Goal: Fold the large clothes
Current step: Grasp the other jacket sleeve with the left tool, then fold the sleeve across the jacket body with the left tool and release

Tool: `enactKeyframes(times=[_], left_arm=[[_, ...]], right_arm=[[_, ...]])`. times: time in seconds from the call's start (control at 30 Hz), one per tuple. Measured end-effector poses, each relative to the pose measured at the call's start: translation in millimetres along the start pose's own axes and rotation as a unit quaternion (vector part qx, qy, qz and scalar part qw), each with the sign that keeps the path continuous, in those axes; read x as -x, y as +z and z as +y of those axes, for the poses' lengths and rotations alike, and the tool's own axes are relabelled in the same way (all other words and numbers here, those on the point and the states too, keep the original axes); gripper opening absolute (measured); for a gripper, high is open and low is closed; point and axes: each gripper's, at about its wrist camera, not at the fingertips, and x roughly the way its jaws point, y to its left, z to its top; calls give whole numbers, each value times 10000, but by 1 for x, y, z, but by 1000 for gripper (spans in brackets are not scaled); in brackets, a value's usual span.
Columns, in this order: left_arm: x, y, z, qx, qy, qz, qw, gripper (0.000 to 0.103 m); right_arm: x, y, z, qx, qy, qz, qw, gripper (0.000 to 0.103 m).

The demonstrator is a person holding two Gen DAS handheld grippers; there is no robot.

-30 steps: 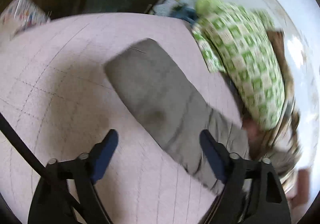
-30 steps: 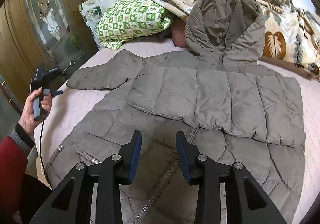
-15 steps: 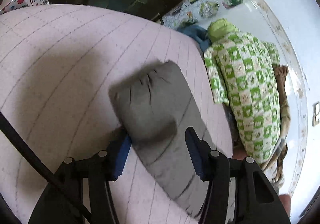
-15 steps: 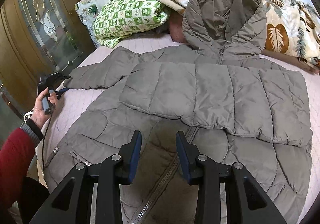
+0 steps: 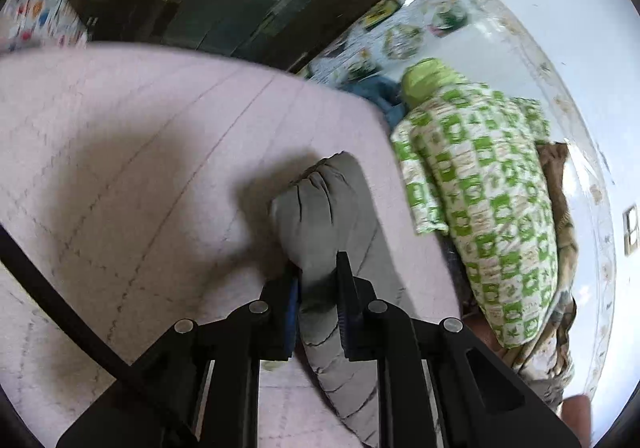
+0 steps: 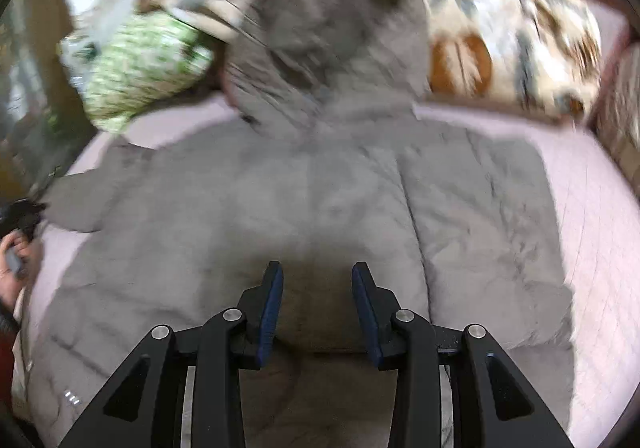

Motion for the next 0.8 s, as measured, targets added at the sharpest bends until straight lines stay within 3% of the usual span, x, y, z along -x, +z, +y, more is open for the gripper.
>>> enactKeyframes(times=[0.03, 0.1, 0.33, 0.63, 0.8], left_arm=[[5, 1, -6, -90, -55, -57, 9999, 15], [15, 3, -21, -322, -147, -154, 9993, 14], [57, -3, -88, -1200, -481, -514, 9903, 14], [125, -36, -183, -1999, -1206, -783, 9692, 14], [158, -67, -234, -2538, -1467, -788, 9528, 14]], right_arm=[[-9, -2, -4, -84, 20, 213, 9997, 39], [-10, -3, -5, -130, 11, 200, 9997, 39], [29, 4, 9, 73, 175, -350, 9992, 39], [49, 7, -8, -266, 327, -543, 9976, 39], [60, 10, -21, -427, 424, -668, 9960, 39]])
